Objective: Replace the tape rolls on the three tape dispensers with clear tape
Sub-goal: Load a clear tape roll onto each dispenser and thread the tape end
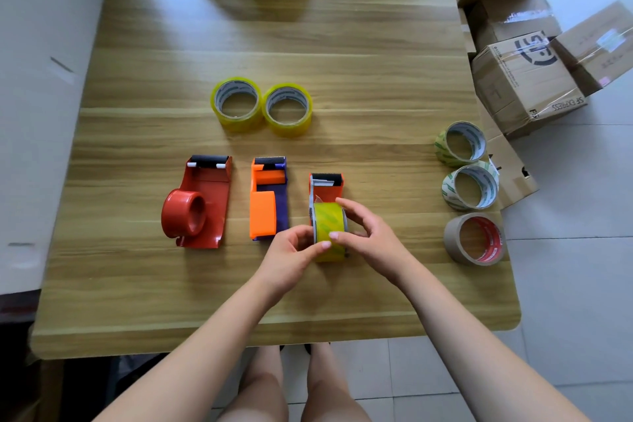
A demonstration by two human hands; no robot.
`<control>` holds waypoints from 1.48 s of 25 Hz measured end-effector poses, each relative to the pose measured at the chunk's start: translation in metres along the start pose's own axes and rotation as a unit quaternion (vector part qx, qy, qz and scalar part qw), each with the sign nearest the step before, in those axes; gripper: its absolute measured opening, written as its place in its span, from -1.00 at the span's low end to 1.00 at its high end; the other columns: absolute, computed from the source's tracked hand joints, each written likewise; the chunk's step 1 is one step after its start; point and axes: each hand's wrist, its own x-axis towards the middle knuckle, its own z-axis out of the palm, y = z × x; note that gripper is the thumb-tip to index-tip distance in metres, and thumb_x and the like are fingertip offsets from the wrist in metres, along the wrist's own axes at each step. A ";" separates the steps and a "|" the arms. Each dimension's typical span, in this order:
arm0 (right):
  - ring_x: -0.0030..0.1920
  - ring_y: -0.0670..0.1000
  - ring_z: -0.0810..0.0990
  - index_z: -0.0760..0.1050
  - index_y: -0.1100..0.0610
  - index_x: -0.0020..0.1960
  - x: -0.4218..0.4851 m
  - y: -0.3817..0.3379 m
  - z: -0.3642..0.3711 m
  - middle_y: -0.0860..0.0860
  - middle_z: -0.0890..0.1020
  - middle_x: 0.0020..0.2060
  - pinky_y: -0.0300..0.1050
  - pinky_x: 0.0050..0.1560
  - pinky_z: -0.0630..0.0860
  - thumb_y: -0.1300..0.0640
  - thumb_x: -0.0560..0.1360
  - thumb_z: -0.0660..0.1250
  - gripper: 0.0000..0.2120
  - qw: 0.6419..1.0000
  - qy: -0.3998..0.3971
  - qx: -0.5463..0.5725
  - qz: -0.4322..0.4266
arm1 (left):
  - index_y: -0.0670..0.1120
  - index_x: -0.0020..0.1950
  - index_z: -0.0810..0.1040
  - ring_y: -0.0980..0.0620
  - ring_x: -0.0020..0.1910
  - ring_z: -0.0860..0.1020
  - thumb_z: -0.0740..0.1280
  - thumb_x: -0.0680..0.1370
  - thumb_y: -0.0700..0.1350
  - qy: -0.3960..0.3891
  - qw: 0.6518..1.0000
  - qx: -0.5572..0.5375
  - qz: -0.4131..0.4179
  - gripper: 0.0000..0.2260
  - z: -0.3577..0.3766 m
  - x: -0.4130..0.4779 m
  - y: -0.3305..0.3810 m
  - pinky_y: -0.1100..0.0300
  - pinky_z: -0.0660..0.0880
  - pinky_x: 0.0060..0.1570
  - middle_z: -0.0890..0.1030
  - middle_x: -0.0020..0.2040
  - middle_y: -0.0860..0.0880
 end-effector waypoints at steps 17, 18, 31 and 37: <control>0.00 0.03 0.58 0.66 0.23 -0.14 0.034 -0.060 0.006 0.13 0.66 -0.08 -0.16 0.05 0.46 0.23 0.35 0.49 -0.90 0.989 0.045 -0.139 0.010 | -0.21 0.06 0.59 -0.05 -0.01 0.66 0.40 0.43 -0.28 -0.032 0.998 -0.010 -0.047 -0.79 -0.003 0.026 0.010 0.15 0.55 0.06 0.69 -0.03 -0.16; 0.00 0.04 0.59 0.66 0.23 -0.17 0.033 -0.065 0.005 0.13 0.67 -0.09 -0.17 0.03 0.46 0.26 0.36 0.48 -0.93 0.989 0.032 -0.143 0.006 | -0.19 0.05 0.60 -0.02 -0.04 0.66 0.40 0.44 -0.28 -0.036 0.998 -0.011 -0.047 -0.81 -0.004 0.026 0.009 0.17 0.55 0.02 0.69 -0.05 -0.13; -0.23 0.11 0.57 0.56 0.23 -0.14 0.025 -0.062 0.007 0.11 0.65 -0.26 0.02 -0.18 0.50 0.26 0.44 0.35 -0.97 0.933 0.072 -0.289 -0.200 | -0.21 0.08 0.60 -0.10 0.02 0.63 0.36 0.49 -0.16 -0.035 0.999 -0.003 -0.039 -0.79 -0.010 0.030 0.012 -0.03 0.53 0.13 0.67 0.00 -0.17; -0.27 0.14 0.59 0.54 0.27 -0.17 0.025 -0.056 0.007 0.13 0.65 -0.29 -0.01 -0.23 0.48 0.27 0.42 0.31 -0.93 0.929 0.120 -0.256 -0.238 | -0.22 0.06 0.60 -0.05 -0.07 0.64 0.36 0.50 -0.16 -0.032 0.999 0.001 -0.043 -0.81 -0.009 0.031 0.016 0.02 0.55 0.01 0.68 -0.06 -0.15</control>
